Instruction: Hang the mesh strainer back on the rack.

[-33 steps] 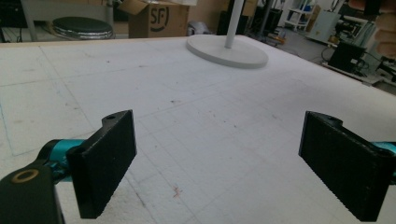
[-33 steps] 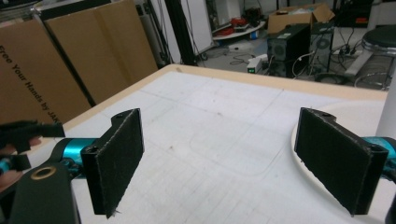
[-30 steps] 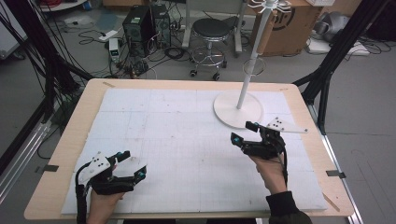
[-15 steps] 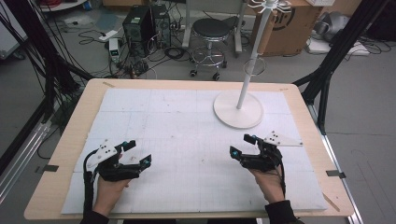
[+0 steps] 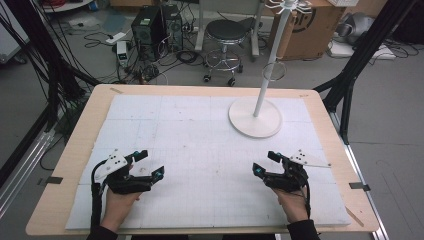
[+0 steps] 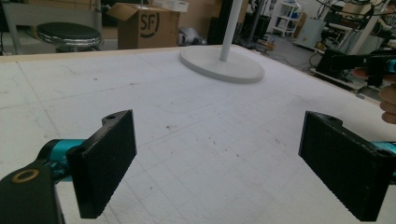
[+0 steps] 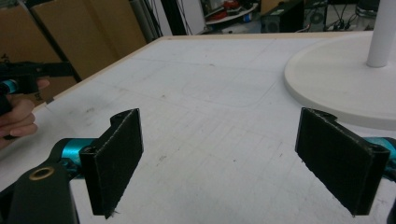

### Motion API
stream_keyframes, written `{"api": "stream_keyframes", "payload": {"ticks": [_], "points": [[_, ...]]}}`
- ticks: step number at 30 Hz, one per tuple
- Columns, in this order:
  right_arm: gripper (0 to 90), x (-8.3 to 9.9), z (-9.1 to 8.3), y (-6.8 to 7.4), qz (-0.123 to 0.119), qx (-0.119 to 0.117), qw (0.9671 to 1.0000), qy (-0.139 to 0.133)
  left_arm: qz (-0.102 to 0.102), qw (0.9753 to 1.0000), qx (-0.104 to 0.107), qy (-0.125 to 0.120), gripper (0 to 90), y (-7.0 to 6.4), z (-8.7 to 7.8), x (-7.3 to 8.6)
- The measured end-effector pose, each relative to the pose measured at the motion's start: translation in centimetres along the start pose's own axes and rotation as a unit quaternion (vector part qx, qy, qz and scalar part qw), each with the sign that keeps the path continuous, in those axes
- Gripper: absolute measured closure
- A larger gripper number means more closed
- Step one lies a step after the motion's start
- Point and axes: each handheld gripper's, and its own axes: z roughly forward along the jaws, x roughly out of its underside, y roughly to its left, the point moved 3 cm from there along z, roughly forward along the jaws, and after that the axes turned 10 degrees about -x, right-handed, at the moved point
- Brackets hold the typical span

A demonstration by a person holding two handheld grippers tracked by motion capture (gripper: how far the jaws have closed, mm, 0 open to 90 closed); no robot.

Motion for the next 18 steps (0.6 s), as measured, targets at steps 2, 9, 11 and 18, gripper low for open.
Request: {"api": "stream_keyframes", "payload": {"ticks": [2, 9, 11, 18], "points": [[14.3, 0.13, 0.17, -0.03, -0.001, 0.000, 1.0000, 0.004, 0.002, 1.0000, 0.000, 0.003, 11.7, -0.07, 0.02, 0.11], [14.3, 0.21, 0.28, -0.23, 0.001, 0.002, 1.0000, 0.001, 0.003, 1.0000, -0.001, 0.005, 11.7, -0.21, -0.14, 0.31], [14.3, 0.20, 0.30, -0.17, 0.003, 0.001, 1.0000, 0.000, 0.003, 1.0000, 0.001, 0.007, 11.7, -0.23, -0.15, 0.36], [14.3, 0.17, 0.24, -0.19, 0.002, 0.003, 1.0000, -0.004, 0.002, 1.0000, 0.000, 0.007, 11.7, -0.13, -0.08, 0.46]]}}
